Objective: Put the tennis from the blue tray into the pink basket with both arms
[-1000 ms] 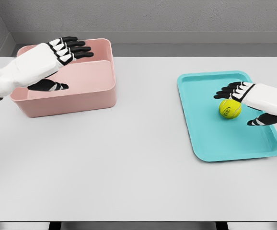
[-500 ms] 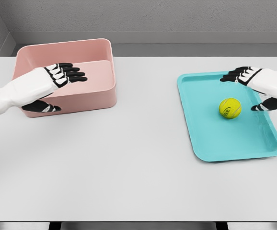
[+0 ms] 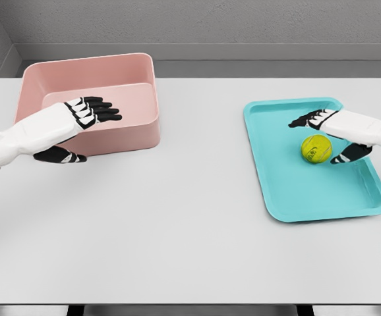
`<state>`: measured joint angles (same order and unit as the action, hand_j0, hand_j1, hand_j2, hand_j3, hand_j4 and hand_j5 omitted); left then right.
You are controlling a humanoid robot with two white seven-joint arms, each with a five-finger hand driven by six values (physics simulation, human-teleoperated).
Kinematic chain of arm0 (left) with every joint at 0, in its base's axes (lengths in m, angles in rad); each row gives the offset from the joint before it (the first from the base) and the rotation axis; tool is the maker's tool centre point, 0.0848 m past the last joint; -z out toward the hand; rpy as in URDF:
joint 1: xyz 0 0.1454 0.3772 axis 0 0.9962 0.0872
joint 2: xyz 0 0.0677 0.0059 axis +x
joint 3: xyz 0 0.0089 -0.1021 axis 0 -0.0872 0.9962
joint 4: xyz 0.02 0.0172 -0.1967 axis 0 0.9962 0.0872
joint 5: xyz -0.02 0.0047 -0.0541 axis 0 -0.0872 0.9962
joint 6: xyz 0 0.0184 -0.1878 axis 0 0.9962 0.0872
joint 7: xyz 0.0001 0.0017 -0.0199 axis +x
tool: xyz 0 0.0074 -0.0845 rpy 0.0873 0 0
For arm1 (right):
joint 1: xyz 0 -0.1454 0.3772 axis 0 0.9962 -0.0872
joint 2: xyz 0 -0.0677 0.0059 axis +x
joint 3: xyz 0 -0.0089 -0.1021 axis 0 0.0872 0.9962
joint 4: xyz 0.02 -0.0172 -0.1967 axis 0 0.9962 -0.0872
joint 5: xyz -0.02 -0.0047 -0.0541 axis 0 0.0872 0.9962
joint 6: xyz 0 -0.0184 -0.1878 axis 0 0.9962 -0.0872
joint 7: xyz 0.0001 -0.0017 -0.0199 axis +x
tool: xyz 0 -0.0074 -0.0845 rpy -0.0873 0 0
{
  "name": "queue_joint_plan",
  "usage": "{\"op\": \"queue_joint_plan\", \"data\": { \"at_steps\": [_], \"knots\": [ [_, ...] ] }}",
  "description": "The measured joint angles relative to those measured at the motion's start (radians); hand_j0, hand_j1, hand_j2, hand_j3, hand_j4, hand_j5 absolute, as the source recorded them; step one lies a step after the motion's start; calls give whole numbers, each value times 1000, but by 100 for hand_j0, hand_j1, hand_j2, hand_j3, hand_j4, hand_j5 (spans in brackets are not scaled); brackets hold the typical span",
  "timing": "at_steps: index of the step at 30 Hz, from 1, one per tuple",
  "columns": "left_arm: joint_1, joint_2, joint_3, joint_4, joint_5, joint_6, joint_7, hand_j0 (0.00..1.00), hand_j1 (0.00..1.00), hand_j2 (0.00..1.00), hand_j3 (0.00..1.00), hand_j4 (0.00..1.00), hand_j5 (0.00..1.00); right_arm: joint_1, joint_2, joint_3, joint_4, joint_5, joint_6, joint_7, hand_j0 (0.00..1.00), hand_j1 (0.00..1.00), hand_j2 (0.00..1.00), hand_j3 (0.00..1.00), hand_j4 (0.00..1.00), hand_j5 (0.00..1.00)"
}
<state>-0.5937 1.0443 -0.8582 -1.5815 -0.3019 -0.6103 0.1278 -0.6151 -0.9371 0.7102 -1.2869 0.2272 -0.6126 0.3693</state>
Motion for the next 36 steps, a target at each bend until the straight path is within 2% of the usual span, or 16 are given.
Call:
{"op": "queue_joint_plan", "data": {
  "at_steps": [16,36],
  "knots": [
    [35,-12,-2,-1,1,0,-1,100,100,100,100,100,100,-31,38,25,98,25,0,9,100,100,100,100,100,100],
    [48,-18,-2,-4,2,0,0,100,100,100,100,100,100,-38,60,39,129,60,0,10,100,100,100,100,100,100]
  ]
}}
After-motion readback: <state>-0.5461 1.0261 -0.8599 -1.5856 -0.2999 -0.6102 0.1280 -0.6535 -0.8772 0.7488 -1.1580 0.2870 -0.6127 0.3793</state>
